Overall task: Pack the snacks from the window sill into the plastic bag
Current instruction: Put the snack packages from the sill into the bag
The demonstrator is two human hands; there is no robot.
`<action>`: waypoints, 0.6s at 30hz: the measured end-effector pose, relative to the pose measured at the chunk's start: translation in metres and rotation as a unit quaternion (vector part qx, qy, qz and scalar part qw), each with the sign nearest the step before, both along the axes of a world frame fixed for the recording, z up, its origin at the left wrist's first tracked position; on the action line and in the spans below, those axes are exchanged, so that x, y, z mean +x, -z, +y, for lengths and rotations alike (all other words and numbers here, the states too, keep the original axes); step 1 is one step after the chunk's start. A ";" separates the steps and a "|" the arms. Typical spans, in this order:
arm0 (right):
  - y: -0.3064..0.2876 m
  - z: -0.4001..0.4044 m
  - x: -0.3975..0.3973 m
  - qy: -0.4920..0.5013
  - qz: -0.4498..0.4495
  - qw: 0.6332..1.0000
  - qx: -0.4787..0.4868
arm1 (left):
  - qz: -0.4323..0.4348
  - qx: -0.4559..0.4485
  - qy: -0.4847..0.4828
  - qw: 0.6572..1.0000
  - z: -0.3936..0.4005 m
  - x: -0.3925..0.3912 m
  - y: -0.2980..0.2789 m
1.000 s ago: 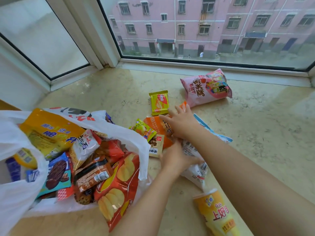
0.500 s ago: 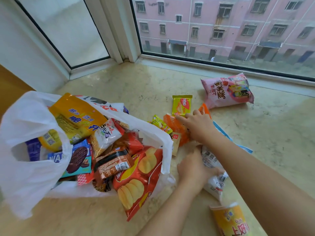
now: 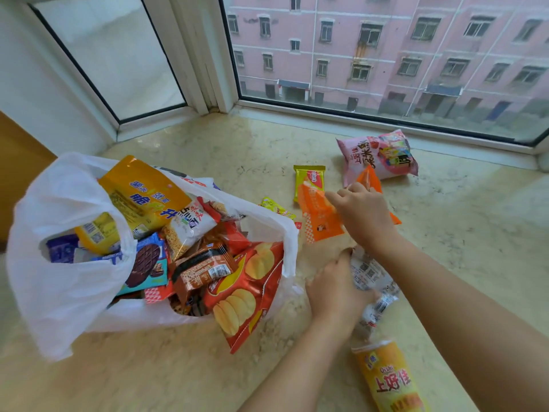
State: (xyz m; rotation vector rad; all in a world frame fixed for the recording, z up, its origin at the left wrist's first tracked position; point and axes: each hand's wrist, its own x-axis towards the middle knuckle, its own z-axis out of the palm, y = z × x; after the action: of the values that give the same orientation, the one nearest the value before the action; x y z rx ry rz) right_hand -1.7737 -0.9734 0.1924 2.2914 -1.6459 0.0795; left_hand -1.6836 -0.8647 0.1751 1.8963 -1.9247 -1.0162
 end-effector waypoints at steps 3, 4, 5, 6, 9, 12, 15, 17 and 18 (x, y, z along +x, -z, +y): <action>-0.027 0.001 -0.003 0.007 -0.040 0.997 -0.072 | -0.005 -0.044 0.012 0.999 0.005 0.008 -0.008; -0.039 0.000 -0.004 0.010 -0.054 0.994 -0.097 | -0.009 -0.062 0.017 0.998 0.006 0.011 -0.012; -0.053 0.000 -0.003 0.018 -0.063 0.991 -0.119 | -0.011 -0.080 0.021 0.997 0.007 0.014 -0.016; -0.067 0.000 -0.002 0.022 -0.070 0.988 -0.135 | -0.011 -0.098 0.024 0.995 0.007 0.016 -0.022; -0.105 0.004 0.006 -0.003 -0.099 0.983 -0.157 | -0.018 -0.142 0.031 0.989 0.010 0.024 -0.045; -0.140 0.012 0.025 -0.037 -0.134 0.975 -0.171 | -0.001 -0.172 0.033 0.984 0.015 0.047 -0.076; -0.170 0.023 0.055 -0.066 -0.163 0.968 -0.176 | 0.008 -0.182 0.025 0.983 0.022 0.087 -0.109; -0.183 0.031 0.077 -0.079 -0.191 0.964 -0.170 | 0.018 -0.174 0.000 0.985 0.026 0.124 -0.124; -0.187 0.034 0.088 -0.084 -0.208 0.960 -0.168 | 0.011 -0.169 -0.010 0.986 0.027 0.145 -0.130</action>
State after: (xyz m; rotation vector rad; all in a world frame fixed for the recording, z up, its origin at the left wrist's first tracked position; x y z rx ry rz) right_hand -1.6862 -0.9390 0.3792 2.2377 -1.4623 0.8650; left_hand -1.5383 -0.8376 0.3049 1.7017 -1.9177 -0.6491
